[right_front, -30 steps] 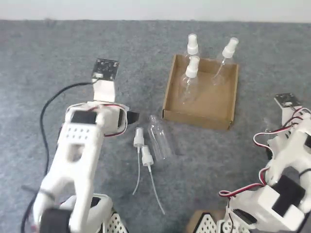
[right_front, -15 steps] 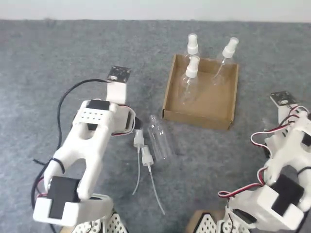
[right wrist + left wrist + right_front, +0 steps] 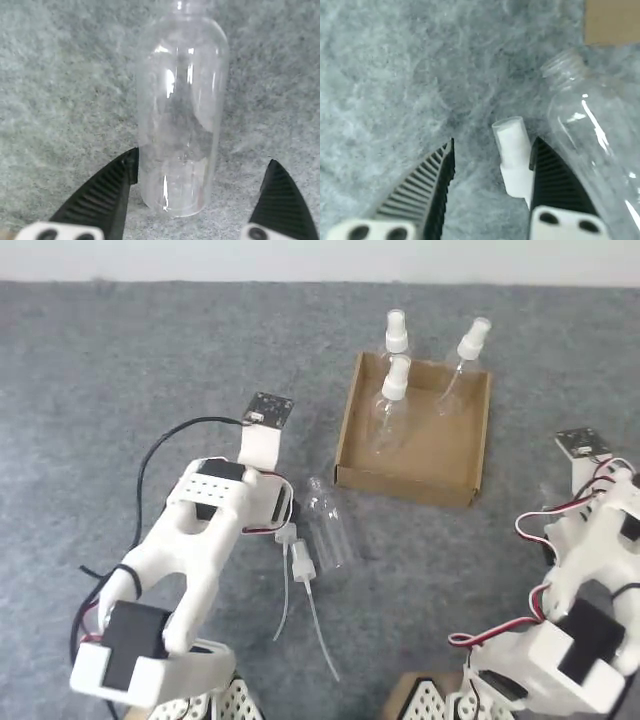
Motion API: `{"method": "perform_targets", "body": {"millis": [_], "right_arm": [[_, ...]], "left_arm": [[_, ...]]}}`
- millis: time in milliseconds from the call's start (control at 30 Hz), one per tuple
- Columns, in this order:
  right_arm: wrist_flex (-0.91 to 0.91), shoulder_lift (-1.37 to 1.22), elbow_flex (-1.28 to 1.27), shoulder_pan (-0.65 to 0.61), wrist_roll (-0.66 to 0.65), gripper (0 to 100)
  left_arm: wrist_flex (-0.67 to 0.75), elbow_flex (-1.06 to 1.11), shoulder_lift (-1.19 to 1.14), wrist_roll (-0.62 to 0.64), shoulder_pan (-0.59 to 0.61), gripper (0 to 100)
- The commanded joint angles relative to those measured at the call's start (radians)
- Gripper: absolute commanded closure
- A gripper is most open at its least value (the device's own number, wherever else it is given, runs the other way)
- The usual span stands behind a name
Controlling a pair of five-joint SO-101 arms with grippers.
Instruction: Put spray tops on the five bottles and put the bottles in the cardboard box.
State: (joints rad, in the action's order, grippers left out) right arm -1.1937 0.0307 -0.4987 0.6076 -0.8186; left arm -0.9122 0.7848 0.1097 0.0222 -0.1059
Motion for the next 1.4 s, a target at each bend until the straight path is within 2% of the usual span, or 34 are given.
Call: {"method": "perform_targets", "body": {"millis": [0, 300, 467, 933, 1233, 1367], "right_arm": [[-0.012, 0.048, 0.049, -0.007, 0.008, 67.1], [-0.001, 0.054, 0.006, -0.007, 0.003, 67.1], [-0.005, 0.058, 0.006, -0.007, 0.003, 67.1], [-0.007, 0.056, 0.006, -0.008, 0.006, 67.1], [-0.01, 0.059, 0.064, -0.015, 0.009, 67.2], [-0.01, 0.059, 0.115, -0.015, 0.009, 67.1]], "left_arm": [[0.032, -0.002, 0.005, -0.003, 0.006, 78], [0.032, -0.008, -0.063, -0.003, -0.006, 79], [-0.012, -0.073, -0.123, -0.003, -0.014, 83], [-0.018, -0.09, -0.115, -0.006, -0.008, 97], [-0.161, -0.134, 0.149, -0.003, -0.008, 97], [-0.175, -0.102, 0.264, -0.002, -0.008, 97]]}}
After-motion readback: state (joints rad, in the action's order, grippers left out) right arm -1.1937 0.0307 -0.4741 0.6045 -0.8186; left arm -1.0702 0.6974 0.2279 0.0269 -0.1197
